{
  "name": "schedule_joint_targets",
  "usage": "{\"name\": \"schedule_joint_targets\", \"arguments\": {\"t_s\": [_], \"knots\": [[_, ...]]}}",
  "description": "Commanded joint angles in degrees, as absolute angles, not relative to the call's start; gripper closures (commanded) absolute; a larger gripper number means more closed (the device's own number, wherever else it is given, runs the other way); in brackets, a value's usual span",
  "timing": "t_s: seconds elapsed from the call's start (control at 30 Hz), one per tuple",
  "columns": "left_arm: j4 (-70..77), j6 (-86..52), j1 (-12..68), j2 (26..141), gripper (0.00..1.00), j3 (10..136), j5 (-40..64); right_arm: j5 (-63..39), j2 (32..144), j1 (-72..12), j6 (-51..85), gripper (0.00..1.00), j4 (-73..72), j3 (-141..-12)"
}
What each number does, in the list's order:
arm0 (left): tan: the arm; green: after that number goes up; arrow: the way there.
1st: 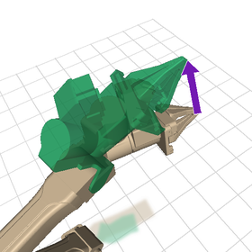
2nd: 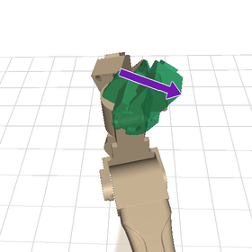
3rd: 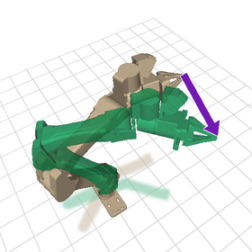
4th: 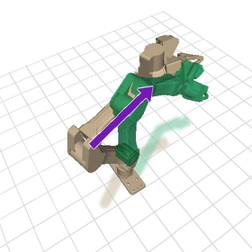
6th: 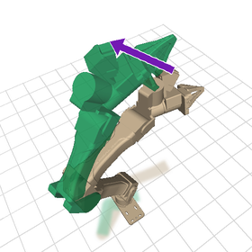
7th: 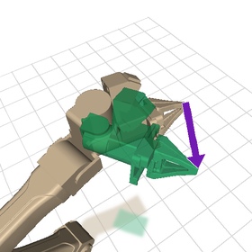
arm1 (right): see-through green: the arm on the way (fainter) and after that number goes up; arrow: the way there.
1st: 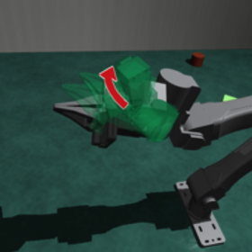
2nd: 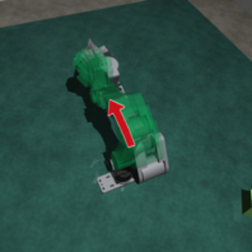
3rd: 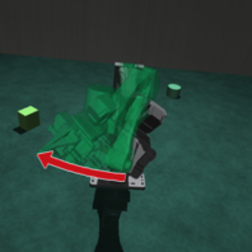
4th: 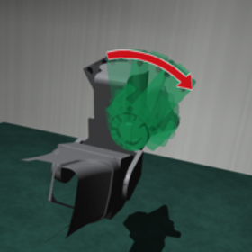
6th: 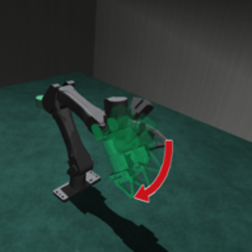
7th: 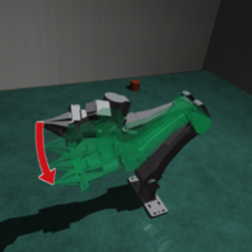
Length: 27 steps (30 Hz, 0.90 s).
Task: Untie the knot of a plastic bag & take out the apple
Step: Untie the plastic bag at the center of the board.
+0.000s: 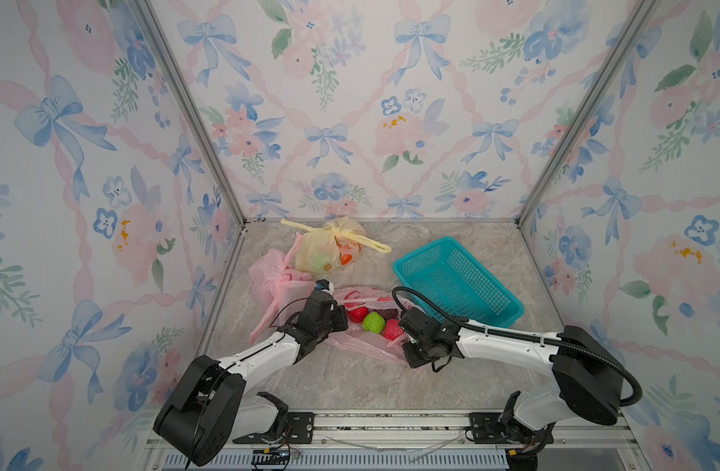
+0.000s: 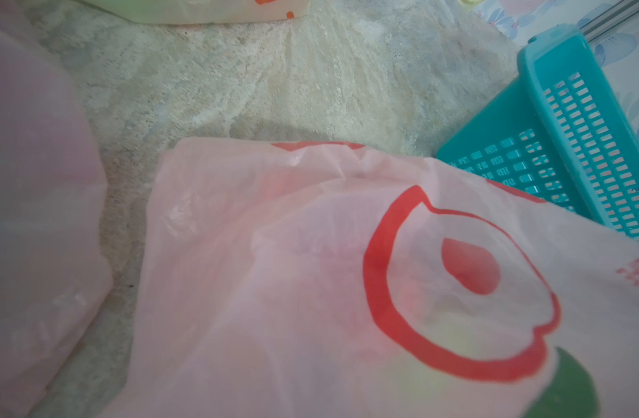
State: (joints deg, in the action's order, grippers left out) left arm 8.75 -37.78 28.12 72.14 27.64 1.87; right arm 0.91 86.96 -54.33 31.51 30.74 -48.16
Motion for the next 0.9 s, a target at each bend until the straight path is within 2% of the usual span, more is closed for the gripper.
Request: {"name": "schedule_joint_targets", "arguments": {"t_s": [0.0,0.1,0.3,0.37,0.5,0.57,0.67,0.77,0.83,0.87], "knots": [[9.88,-38.07,28.50,72.12,0.92,26.90,0.95,1.41,88.34,-53.74,31.12,0.81,33.52,-47.63],[10.35,-38.14,28.50,72.50,0.92,26.73,1.06,1.13,86.80,-53.68,27.02,0.77,34.00,-48.49],[10.98,-38.23,29.18,72.94,0.90,26.94,1.15,-6.32,77.08,-54.78,17.39,0.40,29.61,-49.96],[11.09,-38.23,29.48,73.15,0.90,27.22,1.14,-8.35,73.76,-54.75,15.20,0.36,29.36,-50.51],[11.23,-38.00,29.88,73.55,0.90,27.91,0.98,-15.00,68.14,-54.84,13.29,0.39,25.46,-51.03],[11.13,-37.80,30.05,73.77,0.90,28.21,1.06,-16.51,66.67,-54.92,14.10,0.47,21.06,-51.14],[11.20,-37.81,30.31,73.70,0.90,28.27,0.96,-13.24,68.77,-54.84,15.04,0.62,17.25,-53.24],[10.90,-37.79,30.41,73.55,0.90,28.21,0.73,-9.72,74.64,-55.01,15.34,0.67,16.35,-56.83],[10.57,-37.71,30.50,73.28,0.90,28.22,0.61,-7.74,79.17,-55.26,15.55,0.68,15.79,-59.06],[10.26,-37.71,30.50,73.12,0.90,28.30,0.35,-6.27,81.37,-55.53,15.52,0.61,15.48,-60.06]]}}
